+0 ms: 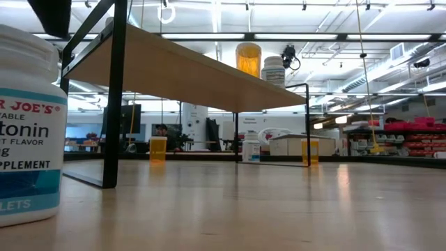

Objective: Pick and place medicine bottles onto shelf by color
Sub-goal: Put the pill bottle on the shelf

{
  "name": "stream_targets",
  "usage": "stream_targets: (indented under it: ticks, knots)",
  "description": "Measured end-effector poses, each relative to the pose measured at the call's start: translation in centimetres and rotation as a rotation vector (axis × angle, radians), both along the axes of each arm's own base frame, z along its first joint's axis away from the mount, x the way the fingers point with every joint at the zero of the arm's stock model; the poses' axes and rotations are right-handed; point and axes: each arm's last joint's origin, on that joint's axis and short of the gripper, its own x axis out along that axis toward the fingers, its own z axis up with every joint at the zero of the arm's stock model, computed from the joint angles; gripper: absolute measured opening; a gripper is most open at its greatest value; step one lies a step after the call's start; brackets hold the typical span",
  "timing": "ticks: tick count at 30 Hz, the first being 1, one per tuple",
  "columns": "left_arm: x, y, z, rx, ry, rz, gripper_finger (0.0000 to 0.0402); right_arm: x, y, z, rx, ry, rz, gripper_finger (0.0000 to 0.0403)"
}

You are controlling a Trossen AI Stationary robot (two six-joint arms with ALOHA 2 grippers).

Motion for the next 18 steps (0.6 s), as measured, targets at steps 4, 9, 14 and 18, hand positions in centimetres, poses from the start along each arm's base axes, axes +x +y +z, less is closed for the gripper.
stream_targets:
  ticks: [4, 9, 14, 18]
  knots:
    - [-0.4, -0.3, -0.9, -0.016, 0.041, -0.032, 0.0311, 0.1, 0.1, 0.0, 0.005, 0.002, -0.005, 0.0348]
    - [-0.7, -1.6, -1.3, -0.072, 0.001, -0.08, 0.031, 0.2, 0.1, -0.1, 0.002, 0.002, -0.007, 0.0348]
    - [-0.9, -1.7, -1.6, -0.057, 0.021, -0.098, 0.0309, 0.2, 0.1, -0.1, -0.002, -0.001, -0.014, 0.0348]
    - [-1.1, -1.5, -3.0, -0.041, 0.046, -0.111, 0.0309, 0.2, 0.1, 0.0, -0.008, -0.005, -0.022, 0.0348]
